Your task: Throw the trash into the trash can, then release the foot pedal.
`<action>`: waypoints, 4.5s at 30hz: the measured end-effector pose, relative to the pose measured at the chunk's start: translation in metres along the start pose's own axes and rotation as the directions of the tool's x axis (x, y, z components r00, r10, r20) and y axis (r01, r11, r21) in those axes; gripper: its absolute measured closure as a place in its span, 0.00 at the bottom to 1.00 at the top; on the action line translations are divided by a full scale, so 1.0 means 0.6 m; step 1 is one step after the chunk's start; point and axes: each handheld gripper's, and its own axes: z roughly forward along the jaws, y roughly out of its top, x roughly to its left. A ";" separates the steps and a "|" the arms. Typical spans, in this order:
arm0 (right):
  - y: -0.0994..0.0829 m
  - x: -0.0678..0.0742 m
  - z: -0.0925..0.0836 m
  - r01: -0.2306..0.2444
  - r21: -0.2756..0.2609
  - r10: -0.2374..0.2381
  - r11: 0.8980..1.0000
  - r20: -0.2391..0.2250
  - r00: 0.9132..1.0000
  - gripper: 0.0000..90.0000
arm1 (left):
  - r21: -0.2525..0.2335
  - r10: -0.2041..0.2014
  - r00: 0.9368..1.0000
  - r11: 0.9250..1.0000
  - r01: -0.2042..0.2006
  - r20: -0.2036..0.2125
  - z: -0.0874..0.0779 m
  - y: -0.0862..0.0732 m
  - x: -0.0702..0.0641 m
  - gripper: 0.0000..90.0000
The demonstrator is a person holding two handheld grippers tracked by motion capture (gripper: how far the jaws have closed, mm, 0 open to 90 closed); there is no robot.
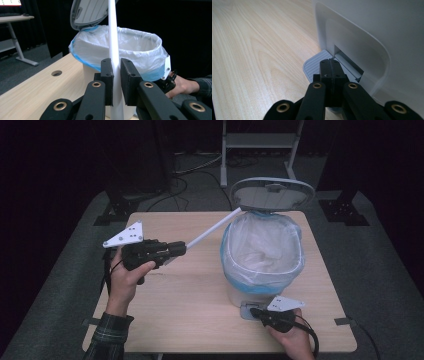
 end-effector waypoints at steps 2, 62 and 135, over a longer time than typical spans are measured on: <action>0.000 0.000 0.000 0.001 0.000 -0.001 1.000 0.000 1.000 1.00 | 0.005 0.008 1.000 1.000 -0.009 0.009 0.006 0.006 -0.001 0.90; 0.000 -0.001 0.000 -0.004 -0.002 0.004 1.000 -0.006 1.000 1.00 | 0.055 0.053 0.988 0.997 -0.061 0.143 0.135 0.088 0.004 0.90; 0.007 0.006 -0.015 0.034 0.001 -0.034 0.999 -0.008 0.999 0.94 | 0.095 0.002 0.998 0.995 0.004 -0.062 0.035 -0.021 -0.017 0.30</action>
